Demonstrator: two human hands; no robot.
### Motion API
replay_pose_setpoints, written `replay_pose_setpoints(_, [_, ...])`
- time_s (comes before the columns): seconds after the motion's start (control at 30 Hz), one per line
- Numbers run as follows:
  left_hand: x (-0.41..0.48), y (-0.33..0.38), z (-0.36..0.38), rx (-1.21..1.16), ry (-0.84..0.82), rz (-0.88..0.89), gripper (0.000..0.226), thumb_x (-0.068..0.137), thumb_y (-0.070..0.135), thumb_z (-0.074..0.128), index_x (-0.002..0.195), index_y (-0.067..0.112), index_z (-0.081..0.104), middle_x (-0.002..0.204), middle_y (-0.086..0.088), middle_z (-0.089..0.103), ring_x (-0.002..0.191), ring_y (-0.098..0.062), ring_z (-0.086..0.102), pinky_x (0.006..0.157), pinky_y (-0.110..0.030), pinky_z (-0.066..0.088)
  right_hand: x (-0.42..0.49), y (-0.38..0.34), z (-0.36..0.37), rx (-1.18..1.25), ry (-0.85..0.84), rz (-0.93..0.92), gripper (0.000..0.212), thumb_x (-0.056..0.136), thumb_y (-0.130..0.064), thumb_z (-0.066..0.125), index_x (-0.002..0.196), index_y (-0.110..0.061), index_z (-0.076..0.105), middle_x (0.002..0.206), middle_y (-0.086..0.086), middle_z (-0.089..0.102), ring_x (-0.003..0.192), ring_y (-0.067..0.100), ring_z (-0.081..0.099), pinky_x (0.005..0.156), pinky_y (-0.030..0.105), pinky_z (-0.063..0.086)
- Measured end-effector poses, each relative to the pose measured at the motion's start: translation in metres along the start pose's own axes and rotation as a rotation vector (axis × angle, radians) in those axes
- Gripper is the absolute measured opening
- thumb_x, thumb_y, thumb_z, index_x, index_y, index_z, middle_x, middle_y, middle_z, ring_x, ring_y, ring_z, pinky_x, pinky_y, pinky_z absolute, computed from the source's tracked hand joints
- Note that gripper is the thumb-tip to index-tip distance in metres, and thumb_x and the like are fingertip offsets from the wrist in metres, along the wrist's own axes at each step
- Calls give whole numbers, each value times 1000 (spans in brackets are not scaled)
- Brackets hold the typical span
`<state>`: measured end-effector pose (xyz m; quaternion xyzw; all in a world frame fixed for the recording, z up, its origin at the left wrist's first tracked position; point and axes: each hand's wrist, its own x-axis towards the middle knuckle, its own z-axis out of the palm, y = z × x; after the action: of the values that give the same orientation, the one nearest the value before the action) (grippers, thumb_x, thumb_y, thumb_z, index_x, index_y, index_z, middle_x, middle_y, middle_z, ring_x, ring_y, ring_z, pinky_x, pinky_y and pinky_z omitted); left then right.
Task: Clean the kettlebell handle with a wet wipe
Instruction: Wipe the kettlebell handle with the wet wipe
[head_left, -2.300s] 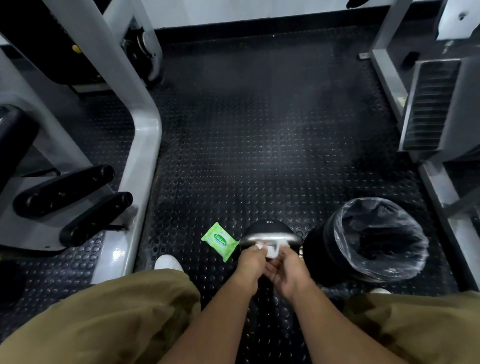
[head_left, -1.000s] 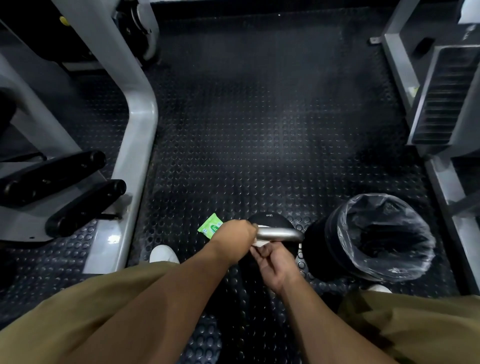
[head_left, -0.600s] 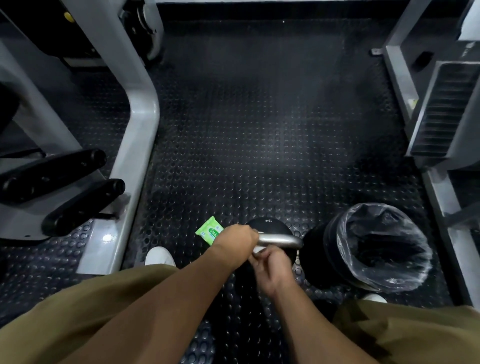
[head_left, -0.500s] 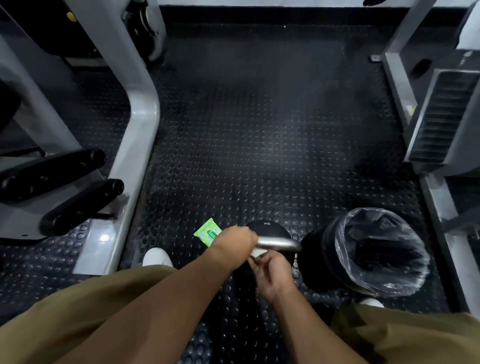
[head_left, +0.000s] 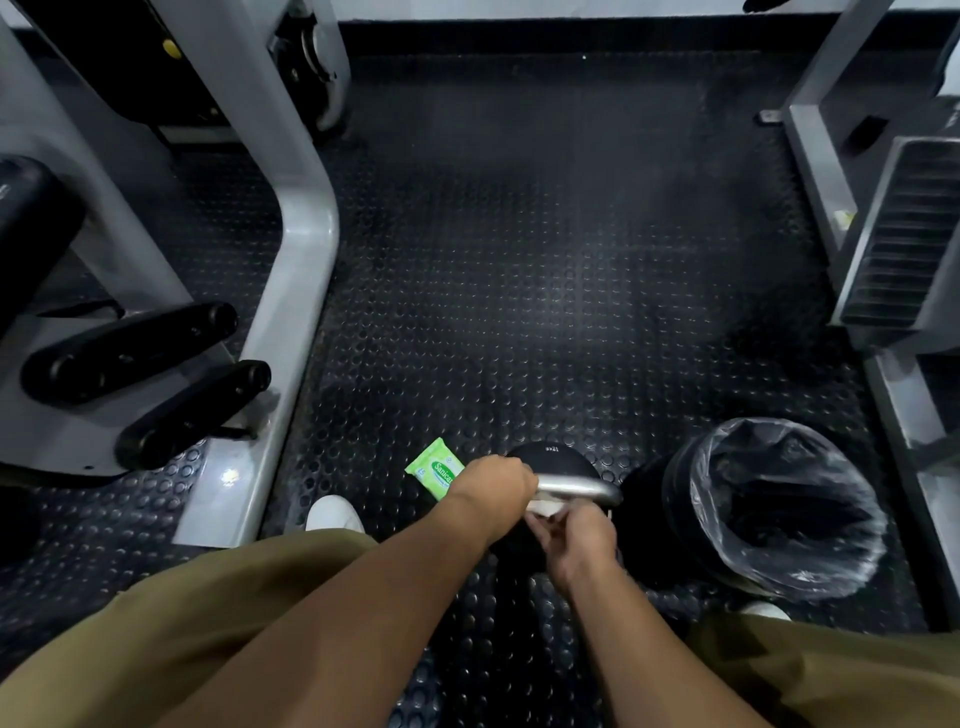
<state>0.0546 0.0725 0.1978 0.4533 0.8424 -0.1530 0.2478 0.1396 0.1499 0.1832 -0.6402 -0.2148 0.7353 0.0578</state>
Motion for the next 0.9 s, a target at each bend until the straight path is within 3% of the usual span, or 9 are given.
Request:
replay_pose_setpoints(0.07, [0, 3, -2, 10, -3, 3, 31, 102, 0, 44, 129, 3, 59, 123, -15, 68, 110, -38, 69, 86, -44, 55, 13, -5, -7, 107, 72, -33, 32, 87, 16, 37, 106, 14, 61, 100, 30, 66, 85, 38, 65, 85, 48, 59])
replay_pose_setpoints(0.17, [0, 17, 2, 12, -6, -39, 35, 104, 0, 40, 137, -5, 50, 129, -21, 64, 115, -37, 67, 89, -44, 56, 18, -7, -9, 227, 70, -19, 27, 86, 14, 33, 89, 4, 58, 94, 23, 61, 78, 34, 62, 94, 48, 56])
replay_pose_setpoints(0.23, [4, 26, 13, -37, -1, -148, 39, 106, 6, 37, 142, -10, 39, 139, -28, 56, 119, -38, 66, 89, -44, 55, 11, -1, -6, 234, -29, 3, 27, 86, 11, 28, 82, -2, 52, 77, 18, 59, 63, 27, 59, 74, 37, 61])
replay_pose_setpoints(0.33, [9, 33, 28, -50, -26, -210, 60, 106, 13, 44, 153, -13, 17, 156, -38, 34, 120, -42, 65, 90, -45, 55, 3, 16, -5, 88, -126, 39, 22, 85, 6, 31, 76, -9, 45, 51, 6, 47, 39, 16, 49, 39, 23, 44])
replay_pose_setpoints(0.5, [15, 27, 39, -38, -117, -265, 66, 101, 14, 52, 154, 4, 13, 144, -29, 38, 108, -37, 67, 82, -48, 62, 5, 15, -9, 117, -144, -39, 22, 82, -1, 37, 76, -7, 57, 70, 13, 64, 65, 28, 61, 73, 38, 50])
replay_pose_setpoints(0.63, [17, 29, 40, -41, -167, -272, 73, 99, 14, 56, 155, 8, 9, 140, -27, 39, 108, -36, 67, 78, -43, 64, 16, 1, -6, 232, 56, -106, 7, 68, -8, 43, 68, -10, 49, 68, 13, 52, 58, 28, 52, 69, 36, 49])
replay_pose_setpoints(0.7, [16, 28, 37, -49, -172, -274, 72, 100, 14, 54, 156, 8, 9, 140, -26, 39, 111, -36, 66, 79, -41, 64, 15, 7, -5, 237, -32, -64, 18, 79, -4, 38, 76, -7, 55, 71, 14, 59, 65, 30, 58, 76, 39, 49])
replay_pose_setpoints(0.8, [17, 29, 37, -50, -178, -266, 77, 100, 18, 55, 157, 7, 4, 141, -27, 38, 119, -34, 61, 81, -38, 63, 5, 19, -3, 135, -182, 7, 20, 81, -7, 34, 67, -14, 46, 54, 2, 46, 50, 20, 45, 59, 33, 38])
replay_pose_setpoints(0.9, [18, 29, 40, -35, -178, -270, 79, 99, 14, 55, 158, 7, 3, 139, -27, 38, 116, -34, 63, 79, -38, 64, 10, 10, -4, 139, -71, 8, 16, 78, -9, 37, 65, -17, 42, 57, 3, 43, 50, 22, 45, 58, 31, 39])
